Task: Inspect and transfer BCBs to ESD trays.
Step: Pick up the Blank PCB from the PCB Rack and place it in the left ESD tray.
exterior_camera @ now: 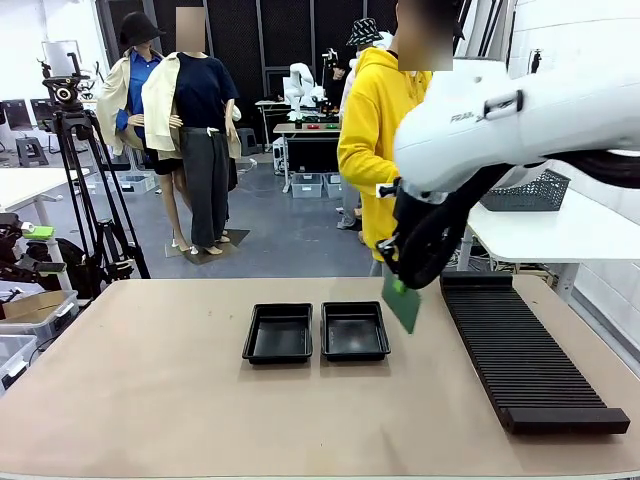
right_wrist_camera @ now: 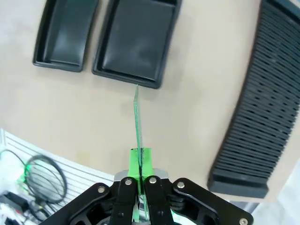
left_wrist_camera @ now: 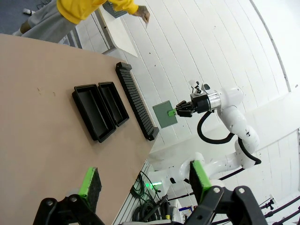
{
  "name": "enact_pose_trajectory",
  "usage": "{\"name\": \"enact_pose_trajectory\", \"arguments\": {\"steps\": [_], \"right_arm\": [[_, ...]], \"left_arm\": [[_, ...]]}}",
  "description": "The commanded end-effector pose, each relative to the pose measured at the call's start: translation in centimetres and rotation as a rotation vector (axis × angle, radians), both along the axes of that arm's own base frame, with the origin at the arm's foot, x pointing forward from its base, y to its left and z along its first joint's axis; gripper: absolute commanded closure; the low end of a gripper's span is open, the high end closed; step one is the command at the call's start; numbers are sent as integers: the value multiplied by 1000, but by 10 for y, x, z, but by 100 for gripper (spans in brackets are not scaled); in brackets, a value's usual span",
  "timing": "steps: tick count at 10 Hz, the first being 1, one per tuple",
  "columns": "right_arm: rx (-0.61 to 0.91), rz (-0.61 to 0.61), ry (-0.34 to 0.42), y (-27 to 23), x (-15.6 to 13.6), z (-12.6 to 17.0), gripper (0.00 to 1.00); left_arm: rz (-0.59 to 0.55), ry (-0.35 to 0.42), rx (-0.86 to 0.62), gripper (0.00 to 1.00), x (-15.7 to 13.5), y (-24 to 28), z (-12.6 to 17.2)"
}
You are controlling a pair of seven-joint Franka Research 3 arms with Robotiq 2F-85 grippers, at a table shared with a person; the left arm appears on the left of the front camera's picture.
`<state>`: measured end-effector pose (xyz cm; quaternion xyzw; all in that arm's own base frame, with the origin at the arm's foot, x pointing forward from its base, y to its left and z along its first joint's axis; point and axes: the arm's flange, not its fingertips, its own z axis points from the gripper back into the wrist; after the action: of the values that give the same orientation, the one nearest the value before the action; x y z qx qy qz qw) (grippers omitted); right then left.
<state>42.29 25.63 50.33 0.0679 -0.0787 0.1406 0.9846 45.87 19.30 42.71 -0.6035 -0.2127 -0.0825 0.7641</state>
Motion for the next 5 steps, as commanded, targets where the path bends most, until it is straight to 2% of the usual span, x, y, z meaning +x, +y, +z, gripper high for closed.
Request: {"name": "enact_pose_trajectory", "arguments": {"steps": [1,3,5], "right_arm": [[23,-55,-4,36,14,-9,100],[47,-90,-14,67,25,-12,100],[81,-113,39,100,37,-22,100]], "left_arm": [[5,-6,-14,0,0,1,2],[5,-6,-14,0,0,1,2],[5,-6,-14,0,0,1,2]]}}
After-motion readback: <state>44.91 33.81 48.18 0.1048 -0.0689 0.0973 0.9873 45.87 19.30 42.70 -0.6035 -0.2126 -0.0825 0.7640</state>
